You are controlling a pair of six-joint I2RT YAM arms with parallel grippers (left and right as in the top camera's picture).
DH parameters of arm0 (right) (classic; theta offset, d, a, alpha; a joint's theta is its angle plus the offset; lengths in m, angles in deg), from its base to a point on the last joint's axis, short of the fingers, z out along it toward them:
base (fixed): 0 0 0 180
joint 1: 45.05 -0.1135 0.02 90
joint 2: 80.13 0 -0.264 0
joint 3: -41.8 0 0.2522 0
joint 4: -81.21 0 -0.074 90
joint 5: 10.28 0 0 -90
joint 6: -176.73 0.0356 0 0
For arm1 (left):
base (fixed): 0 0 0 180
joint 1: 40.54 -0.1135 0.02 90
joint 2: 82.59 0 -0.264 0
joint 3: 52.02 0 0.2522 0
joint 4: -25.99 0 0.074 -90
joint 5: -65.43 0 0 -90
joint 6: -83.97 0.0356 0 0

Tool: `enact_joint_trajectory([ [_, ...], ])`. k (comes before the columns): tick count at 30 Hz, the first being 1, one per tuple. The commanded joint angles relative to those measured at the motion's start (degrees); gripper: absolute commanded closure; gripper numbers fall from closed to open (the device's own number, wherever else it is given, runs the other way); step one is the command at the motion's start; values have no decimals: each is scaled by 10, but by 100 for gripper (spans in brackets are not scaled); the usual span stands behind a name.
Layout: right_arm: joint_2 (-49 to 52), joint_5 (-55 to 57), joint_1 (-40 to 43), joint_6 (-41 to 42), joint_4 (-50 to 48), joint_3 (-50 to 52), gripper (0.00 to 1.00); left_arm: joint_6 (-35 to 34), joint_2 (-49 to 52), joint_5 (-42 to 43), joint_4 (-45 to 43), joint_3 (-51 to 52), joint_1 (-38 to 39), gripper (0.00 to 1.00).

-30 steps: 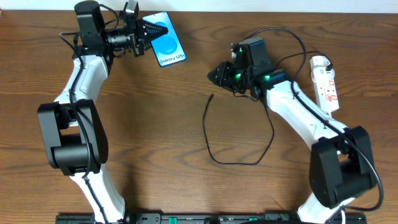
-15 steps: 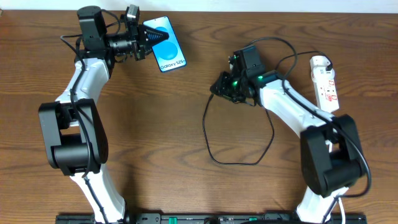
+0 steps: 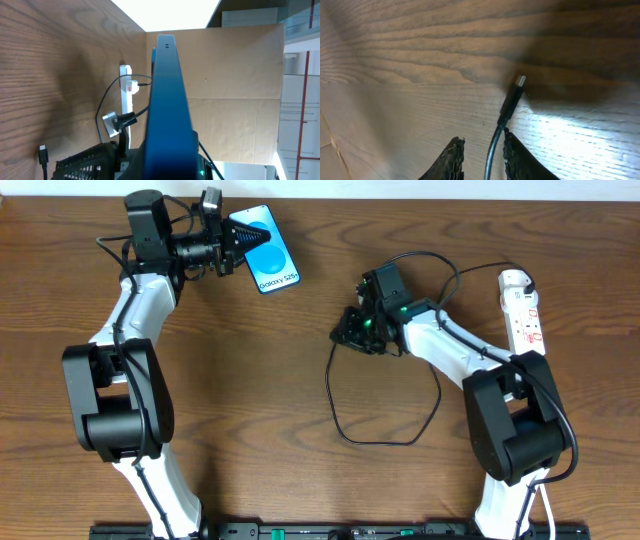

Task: Plug charger to phone and switch on socket
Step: 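Move the right gripper down over the black cable's USB-C plug, then grasp the cable plug with the right gripper and lift it upright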

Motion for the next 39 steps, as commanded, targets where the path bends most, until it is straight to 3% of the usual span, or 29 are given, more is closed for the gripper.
enact_joint_trajectory([
  [1,6,12,-15,12,5,-4,76,10,-8,7,-3,-1,-1,92],
  [28,34,39,-22,42,-6,-4,75,10,-8,-8,-3,-1,0,92],
  [39,68,23,-21,50,-17,-4,88,10,-8,-7,-3,-1,0,93],
])
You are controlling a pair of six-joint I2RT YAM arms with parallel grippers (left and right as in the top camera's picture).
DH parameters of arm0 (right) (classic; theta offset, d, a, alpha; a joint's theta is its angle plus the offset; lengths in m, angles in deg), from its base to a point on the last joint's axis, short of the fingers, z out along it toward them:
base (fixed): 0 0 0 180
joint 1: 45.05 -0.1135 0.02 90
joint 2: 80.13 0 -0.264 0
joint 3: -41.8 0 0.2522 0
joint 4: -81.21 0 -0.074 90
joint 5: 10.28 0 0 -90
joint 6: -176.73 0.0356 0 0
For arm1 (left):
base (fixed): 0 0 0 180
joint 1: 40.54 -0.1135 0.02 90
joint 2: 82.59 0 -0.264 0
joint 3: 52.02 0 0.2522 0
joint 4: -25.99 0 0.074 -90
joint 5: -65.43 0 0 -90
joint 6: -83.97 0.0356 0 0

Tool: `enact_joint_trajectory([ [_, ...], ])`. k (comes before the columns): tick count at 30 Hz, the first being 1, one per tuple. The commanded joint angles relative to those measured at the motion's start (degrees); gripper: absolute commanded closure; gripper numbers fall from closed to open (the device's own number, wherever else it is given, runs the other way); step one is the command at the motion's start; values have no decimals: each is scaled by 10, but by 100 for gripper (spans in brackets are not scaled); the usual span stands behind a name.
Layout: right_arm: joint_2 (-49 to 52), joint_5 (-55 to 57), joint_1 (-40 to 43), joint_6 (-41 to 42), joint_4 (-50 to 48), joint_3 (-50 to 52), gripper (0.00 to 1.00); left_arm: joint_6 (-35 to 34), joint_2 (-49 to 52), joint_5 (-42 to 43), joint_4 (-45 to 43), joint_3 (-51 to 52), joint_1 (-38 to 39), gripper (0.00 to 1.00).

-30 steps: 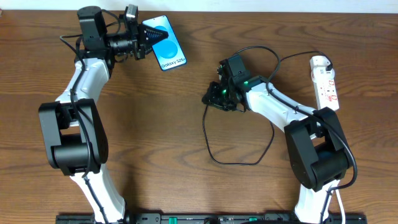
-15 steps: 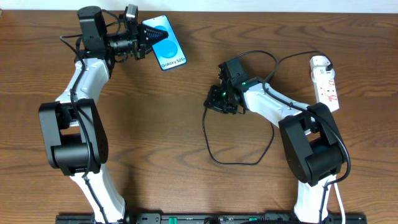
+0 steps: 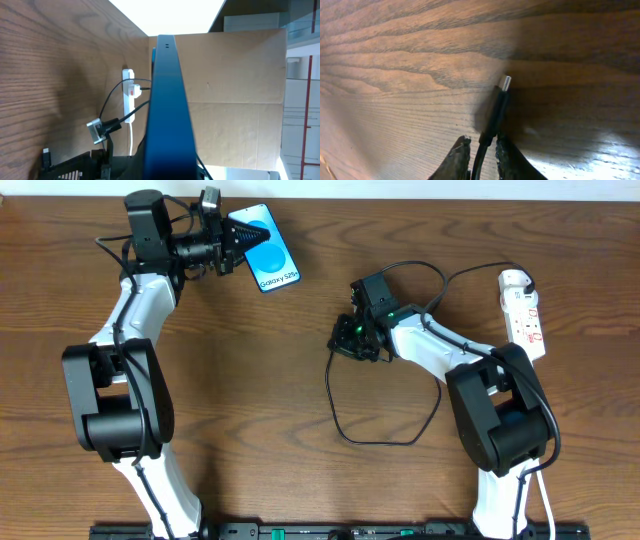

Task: Plug charger to phone and switch on socket
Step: 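Grasp the cable plug with the right gripper and lift it upright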

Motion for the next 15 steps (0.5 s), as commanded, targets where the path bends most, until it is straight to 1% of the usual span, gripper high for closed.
enact_joint_trajectory([
  [1,29,-6,-3,6,-2,-3,90,10,-8,8,-3,-1,0,93],
  [6,29,-9,1,5,-2,-3,98,10,-8,10,-3,-1,0,93],
  [9,29,-36,10,-29,-13,-3,99,10,-8,16,-3,-1,0,93],
  [11,29,-79,22,-59,-32,-4,99,9,-8,17,0,-1,0,93],
  [15,28,-221,56,-134,-81,-4,99,4,-8,22,5,-1,0,93],
])
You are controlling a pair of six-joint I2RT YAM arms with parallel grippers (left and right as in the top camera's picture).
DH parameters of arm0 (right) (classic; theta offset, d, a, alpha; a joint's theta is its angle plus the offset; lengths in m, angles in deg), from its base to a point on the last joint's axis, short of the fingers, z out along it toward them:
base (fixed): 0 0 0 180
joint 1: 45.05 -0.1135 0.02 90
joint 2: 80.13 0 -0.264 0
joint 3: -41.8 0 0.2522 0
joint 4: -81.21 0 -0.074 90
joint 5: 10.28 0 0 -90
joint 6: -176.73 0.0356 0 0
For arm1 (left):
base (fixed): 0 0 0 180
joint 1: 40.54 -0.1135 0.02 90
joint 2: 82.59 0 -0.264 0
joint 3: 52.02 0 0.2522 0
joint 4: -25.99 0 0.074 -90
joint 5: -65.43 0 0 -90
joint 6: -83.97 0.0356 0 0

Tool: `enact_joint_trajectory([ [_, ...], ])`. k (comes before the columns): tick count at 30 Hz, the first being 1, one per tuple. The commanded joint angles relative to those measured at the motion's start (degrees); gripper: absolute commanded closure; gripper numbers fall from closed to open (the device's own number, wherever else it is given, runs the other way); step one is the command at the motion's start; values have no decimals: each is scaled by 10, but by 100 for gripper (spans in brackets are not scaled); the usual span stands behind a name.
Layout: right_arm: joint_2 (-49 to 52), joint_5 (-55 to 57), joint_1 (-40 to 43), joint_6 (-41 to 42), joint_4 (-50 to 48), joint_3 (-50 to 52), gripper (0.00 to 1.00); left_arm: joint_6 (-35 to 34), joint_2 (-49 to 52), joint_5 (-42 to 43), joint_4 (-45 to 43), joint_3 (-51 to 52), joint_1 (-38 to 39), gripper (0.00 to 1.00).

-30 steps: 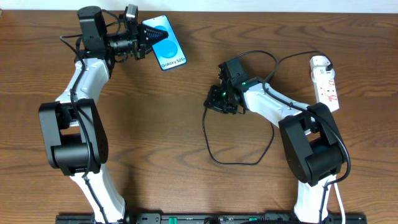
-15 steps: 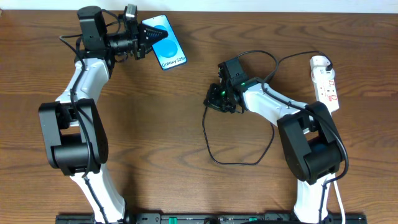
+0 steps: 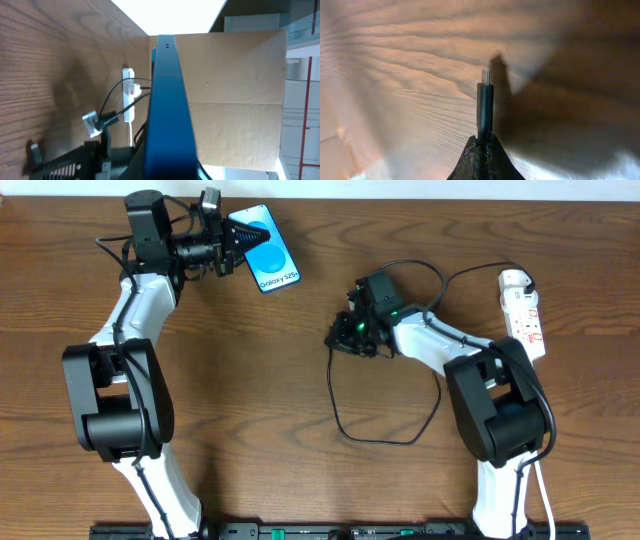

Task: Plug charger to phone and switch on socket
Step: 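Grasp the cable plug with the right gripper and lift it upright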

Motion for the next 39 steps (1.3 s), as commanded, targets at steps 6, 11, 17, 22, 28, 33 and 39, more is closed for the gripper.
enact_joint_trajectory([
  [6,-5,-328,74,-132,-89,-2,99,-5,-8,59,-2,-1,0,93],
  [11,-21,-421,87,-163,-104,-2,99,-28,-8,102,-2,-1,0,93],
  [17,-48,-453,81,-169,-100,-2,99,-94,-8,108,-56,-1,0,93],
  [22,-96,-436,82,-170,-77,-2,99,-235,-8,107,-217,-2,0,93],
  [28,-166,-397,81,-174,-26,-2,99,-426,-8,73,-429,-2,0,93],
  [33,-191,-396,73,-174,-9,-2,99,-456,-8,50,-441,-2,0,93],
  [39,-189,-362,31,-174,7,-2,99,-454,-8,27,-441,-1,3,92],
])
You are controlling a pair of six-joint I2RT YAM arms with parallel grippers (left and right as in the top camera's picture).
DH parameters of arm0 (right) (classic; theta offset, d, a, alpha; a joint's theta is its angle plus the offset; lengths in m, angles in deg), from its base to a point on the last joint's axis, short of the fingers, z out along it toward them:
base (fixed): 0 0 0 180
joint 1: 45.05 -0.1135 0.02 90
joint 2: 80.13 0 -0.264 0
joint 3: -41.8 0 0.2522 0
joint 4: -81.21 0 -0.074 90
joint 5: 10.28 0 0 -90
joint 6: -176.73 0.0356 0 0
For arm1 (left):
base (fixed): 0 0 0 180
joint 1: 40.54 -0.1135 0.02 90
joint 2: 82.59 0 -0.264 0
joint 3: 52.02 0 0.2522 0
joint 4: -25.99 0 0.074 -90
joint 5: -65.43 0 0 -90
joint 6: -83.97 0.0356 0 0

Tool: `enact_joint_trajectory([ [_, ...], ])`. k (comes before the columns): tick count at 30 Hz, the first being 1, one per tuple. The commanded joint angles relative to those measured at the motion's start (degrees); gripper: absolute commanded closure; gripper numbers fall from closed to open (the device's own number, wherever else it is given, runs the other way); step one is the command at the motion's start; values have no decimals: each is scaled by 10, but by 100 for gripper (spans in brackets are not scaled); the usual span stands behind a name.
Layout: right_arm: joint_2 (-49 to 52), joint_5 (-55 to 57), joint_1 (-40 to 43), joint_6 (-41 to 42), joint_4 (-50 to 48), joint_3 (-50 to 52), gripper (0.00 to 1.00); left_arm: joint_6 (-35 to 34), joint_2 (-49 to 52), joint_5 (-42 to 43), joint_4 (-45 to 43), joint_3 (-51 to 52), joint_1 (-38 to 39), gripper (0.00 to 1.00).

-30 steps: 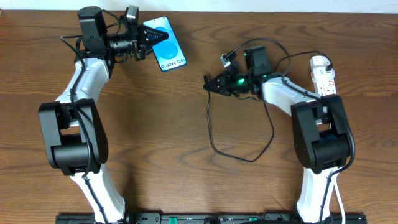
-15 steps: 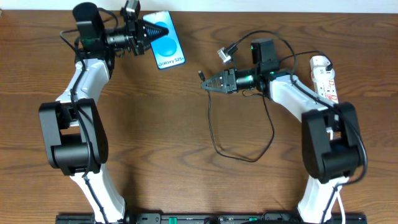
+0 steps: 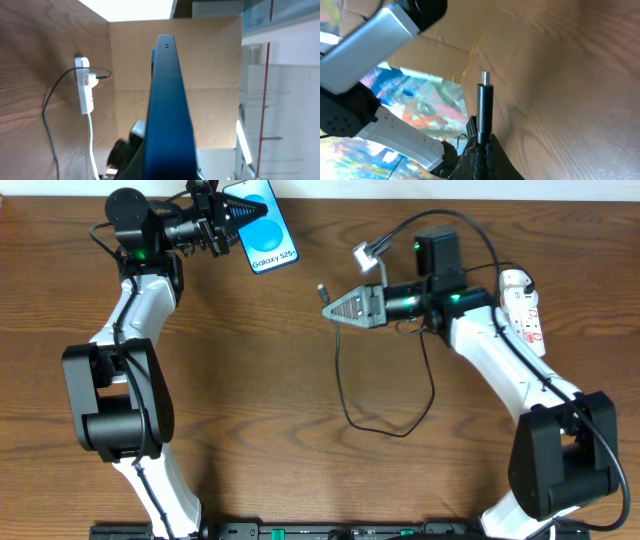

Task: Plug charger to phone and switch on socket
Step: 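Grasp the cable plug with the right gripper and lift it upright, then move the plug up into the phone's bottom port with the right gripper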

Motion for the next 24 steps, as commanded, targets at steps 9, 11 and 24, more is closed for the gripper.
enact_joint_trajectory([
  [9,-3,-16,-45,31,-48,-3,99,32,-8,-10,-5,-7,5,92],
  [11,-3,-25,-45,43,-64,-3,99,32,-8,-7,-5,-7,5,92],
  [24,-3,-27,-46,74,-130,-3,99,35,-8,4,-6,-7,7,93],
])
